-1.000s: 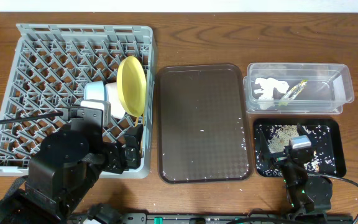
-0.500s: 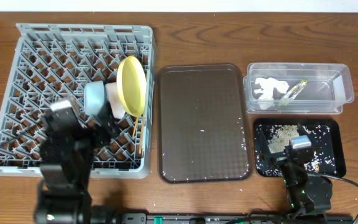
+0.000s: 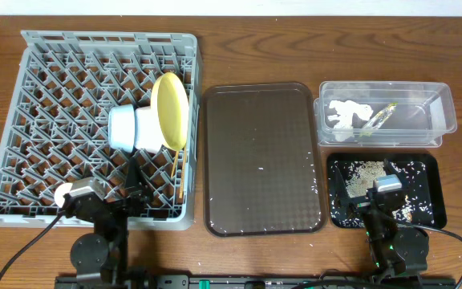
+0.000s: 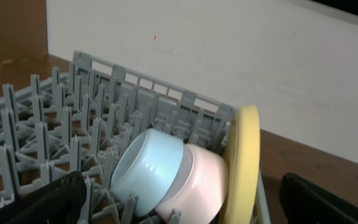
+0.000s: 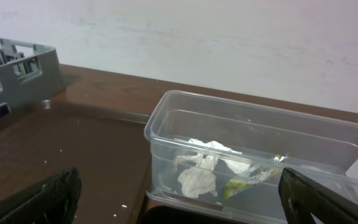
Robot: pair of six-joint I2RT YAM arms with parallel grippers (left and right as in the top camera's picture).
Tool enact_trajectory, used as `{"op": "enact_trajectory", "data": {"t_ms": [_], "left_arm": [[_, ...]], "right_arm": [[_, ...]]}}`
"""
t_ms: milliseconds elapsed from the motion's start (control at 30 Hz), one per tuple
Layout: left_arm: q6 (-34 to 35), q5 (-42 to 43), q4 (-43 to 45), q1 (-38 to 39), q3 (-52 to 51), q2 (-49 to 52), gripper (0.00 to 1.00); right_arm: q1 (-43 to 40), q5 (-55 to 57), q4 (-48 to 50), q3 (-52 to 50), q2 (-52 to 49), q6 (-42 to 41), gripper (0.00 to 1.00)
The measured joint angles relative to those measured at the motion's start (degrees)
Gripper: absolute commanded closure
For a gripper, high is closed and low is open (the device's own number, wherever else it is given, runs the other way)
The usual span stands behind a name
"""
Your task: Sort waste into correct bins and load items into the dishwasher
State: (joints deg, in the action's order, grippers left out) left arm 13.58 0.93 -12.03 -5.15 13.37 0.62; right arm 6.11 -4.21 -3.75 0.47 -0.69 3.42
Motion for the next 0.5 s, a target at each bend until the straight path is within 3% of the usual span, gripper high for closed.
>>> {"op": "enact_trajectory", "data": {"t_ms": [267, 500], "left_arm": [[0.3, 0.0, 11.5, 0.0, -10.9, 0.0, 0.0], [1.0, 0.3, 10.5, 0.8, -12.3, 0.1, 0.0]], "right_arm": [[0.0, 0.0, 0.0, 0.0, 0.0, 0.0, 0.01], [0.0, 0.0, 0.1, 0.0, 0.0, 0.0, 0.01]]}}
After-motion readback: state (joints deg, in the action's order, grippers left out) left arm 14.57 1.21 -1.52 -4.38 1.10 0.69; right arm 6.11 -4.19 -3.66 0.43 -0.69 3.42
